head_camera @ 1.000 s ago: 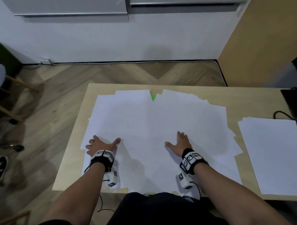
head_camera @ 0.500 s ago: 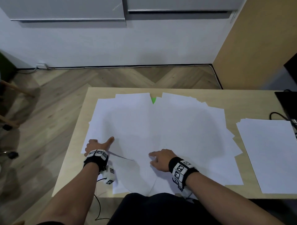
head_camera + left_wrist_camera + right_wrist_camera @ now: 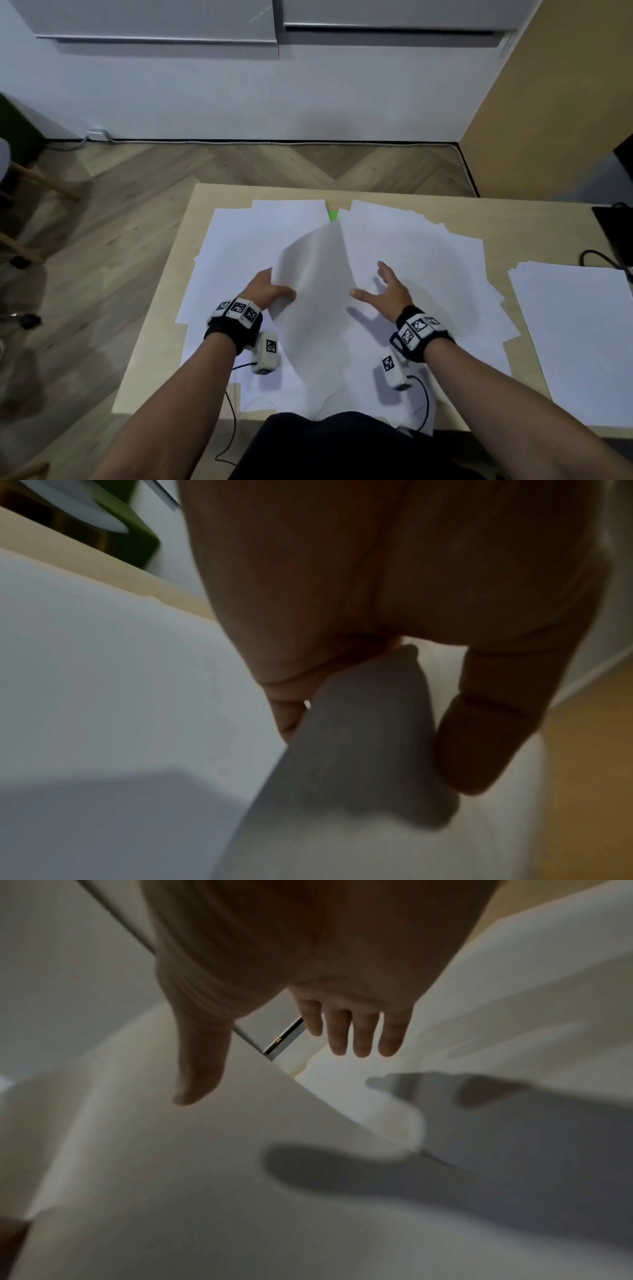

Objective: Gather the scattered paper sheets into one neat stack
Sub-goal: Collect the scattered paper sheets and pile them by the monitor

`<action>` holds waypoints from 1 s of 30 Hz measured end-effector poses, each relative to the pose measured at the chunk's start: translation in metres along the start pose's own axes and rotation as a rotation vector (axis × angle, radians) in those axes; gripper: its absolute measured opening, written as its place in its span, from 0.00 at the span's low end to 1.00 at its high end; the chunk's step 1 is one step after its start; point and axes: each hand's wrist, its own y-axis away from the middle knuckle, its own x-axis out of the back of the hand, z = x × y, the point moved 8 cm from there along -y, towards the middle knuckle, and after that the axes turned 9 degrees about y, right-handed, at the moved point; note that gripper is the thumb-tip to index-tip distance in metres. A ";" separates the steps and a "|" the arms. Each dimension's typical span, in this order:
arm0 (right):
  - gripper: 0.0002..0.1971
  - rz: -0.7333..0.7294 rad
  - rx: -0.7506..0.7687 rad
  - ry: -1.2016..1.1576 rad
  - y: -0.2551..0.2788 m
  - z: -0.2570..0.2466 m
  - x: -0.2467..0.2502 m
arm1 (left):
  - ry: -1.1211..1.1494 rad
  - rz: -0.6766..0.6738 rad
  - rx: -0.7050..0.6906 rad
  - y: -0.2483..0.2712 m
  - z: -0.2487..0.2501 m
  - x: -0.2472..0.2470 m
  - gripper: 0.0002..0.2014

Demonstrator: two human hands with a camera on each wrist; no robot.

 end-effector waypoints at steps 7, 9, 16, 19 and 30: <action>0.36 -0.157 -0.107 -0.155 -0.018 0.036 -0.014 | -0.121 -0.141 -0.032 -0.014 0.009 -0.036 0.21; 0.25 -0.076 -0.127 -0.151 -0.019 0.050 -0.009 | -0.117 0.056 -0.025 -0.024 -0.009 -0.020 0.23; 0.24 0.199 -0.452 -0.178 -0.007 0.143 0.033 | -0.622 0.496 0.290 0.000 -0.086 0.042 0.64; 0.32 0.190 -0.543 -0.145 0.000 0.168 0.038 | -0.582 0.543 0.345 0.008 -0.103 0.048 0.72; 0.26 0.202 -0.562 -0.052 0.002 0.157 0.031 | -0.677 0.528 0.241 0.005 -0.093 0.095 0.48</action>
